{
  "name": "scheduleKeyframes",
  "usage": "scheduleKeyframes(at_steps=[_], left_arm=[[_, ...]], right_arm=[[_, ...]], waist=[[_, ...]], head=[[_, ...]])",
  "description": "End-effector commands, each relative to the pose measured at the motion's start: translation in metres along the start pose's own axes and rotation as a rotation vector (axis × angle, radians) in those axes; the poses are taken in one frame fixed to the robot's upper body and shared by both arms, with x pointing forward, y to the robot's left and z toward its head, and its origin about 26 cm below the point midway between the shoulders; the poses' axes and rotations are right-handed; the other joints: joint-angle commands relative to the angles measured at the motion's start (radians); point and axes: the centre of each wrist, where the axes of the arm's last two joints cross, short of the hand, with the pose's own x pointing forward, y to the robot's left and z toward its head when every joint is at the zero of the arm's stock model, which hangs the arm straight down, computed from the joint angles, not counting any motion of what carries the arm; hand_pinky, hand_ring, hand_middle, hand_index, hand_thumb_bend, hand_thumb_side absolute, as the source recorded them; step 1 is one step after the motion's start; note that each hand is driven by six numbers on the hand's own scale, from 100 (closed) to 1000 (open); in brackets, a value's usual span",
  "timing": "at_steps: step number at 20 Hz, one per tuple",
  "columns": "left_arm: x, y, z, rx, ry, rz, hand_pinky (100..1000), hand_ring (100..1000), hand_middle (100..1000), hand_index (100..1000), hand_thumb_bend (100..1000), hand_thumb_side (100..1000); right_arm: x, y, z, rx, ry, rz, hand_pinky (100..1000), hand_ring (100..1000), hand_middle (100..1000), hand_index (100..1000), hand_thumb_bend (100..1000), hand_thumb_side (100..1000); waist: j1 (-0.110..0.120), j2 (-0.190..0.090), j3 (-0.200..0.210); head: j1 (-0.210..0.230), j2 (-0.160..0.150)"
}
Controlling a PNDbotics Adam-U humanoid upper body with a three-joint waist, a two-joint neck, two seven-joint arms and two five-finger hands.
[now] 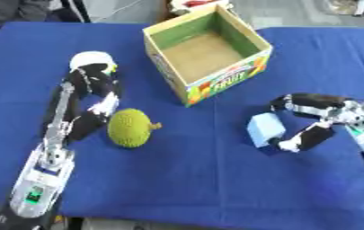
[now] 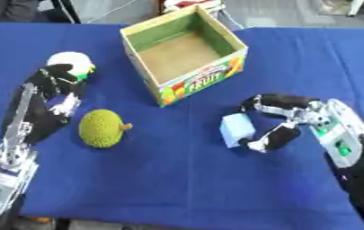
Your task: Pick up objects on the table and place them in the box.
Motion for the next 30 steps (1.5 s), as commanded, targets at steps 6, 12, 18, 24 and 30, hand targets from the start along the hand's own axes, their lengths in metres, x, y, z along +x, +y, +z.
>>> scheduleKeyframes(at_steps=[6,12,18,24,30], left_arm=[[0.005,0.003,-0.003,-0.001,-0.023,-0.009,556,547,569,768,355,422],[0.004,0.003,-0.003,-0.002,-0.022,-0.010,557,546,569,768,355,423],[0.005,0.003,-0.004,-0.007,-0.026,-0.009,557,546,569,768,356,423],[0.009,0.001,-0.007,-0.022,-0.044,-0.003,557,545,569,768,355,423],[0.014,-0.005,-0.012,-0.057,-0.072,0.013,557,545,568,769,354,423]], right_arm=[[0.004,-0.024,0.008,-0.043,-0.068,0.107,851,836,658,661,155,289],[0.014,-0.053,0.014,-0.118,-0.088,0.141,855,833,661,661,147,254],[0.020,-0.095,0.024,-0.199,-0.061,0.188,857,831,665,664,171,219],[0.023,-0.131,0.024,-0.278,-0.029,0.209,855,827,666,667,175,194],[0.021,-0.158,0.011,-0.335,0.039,0.221,852,822,669,676,193,184]], waist=[[0.000,-0.017,-0.001],[-0.002,-0.019,0.000],[-0.003,-0.016,0.015],[-0.002,-0.005,0.042],[-0.006,0.007,0.096]], head=[[0.002,0.004],[0.004,0.005],[-0.001,-0.003],[-0.014,-0.014],[-0.042,-0.026]])
